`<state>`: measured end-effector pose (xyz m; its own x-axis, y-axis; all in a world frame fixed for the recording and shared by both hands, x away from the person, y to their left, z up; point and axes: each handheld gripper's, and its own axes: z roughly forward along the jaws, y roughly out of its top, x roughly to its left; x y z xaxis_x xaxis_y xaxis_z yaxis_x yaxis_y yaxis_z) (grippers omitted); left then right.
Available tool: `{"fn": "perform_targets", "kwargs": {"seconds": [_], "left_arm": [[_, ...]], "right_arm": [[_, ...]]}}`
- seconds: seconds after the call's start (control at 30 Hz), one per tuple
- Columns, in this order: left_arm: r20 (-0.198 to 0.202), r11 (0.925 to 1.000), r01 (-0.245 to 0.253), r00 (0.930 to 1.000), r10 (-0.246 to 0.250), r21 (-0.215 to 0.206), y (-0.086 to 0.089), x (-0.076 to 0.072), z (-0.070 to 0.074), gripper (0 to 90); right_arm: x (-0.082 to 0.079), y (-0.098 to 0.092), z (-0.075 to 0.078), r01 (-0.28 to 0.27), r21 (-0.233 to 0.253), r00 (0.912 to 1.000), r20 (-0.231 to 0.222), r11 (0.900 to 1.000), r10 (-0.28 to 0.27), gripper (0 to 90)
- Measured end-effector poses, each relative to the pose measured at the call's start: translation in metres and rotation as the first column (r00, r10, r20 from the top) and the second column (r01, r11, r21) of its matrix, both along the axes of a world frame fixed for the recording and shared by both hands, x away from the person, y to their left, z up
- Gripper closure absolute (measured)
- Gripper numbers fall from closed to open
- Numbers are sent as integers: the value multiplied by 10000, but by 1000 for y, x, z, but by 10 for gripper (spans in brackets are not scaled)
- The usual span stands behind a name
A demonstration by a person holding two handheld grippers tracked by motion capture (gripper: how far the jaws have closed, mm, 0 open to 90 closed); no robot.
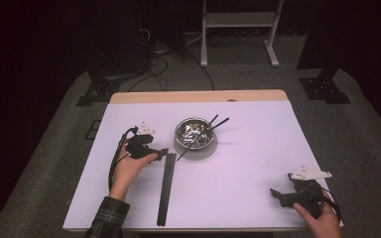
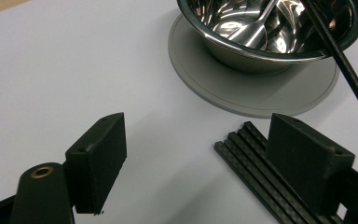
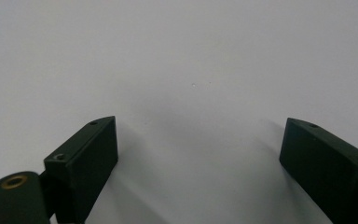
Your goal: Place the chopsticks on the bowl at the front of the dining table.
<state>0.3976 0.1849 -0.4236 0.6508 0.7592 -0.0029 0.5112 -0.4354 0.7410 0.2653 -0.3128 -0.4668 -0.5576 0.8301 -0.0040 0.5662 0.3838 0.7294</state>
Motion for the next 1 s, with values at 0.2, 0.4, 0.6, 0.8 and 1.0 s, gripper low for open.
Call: {"fn": "perform_targets", "kwargs": {"seconds": [0.2,0.4,0.6,0.8,1.0], "left_arm": [[-482,9991,-206,9986,224,367,1,3,-7,185],[-775,9968,-308,9963,365,736,-2,4,-12,171],[-965,9958,-320,9945,404,862,-7,6,-17,93],[-871,9933,-356,9952,453,1101,-11,5,-21,93],[-864,9900,-390,9950,511,1358,-11,6,-24,93]], "right_arm": [[0,0,0,4,3,10000,-1,10000,-4,100],[0,0,0,4,2,10000,-1,10000,-4,100],[0,0,0,3,0,10000,0,10000,-3,100],[0,0,0,-1,-3,10000,0,10000,1,100],[0,0,0,-1,-2,10000,1,10000,1,100]]}}
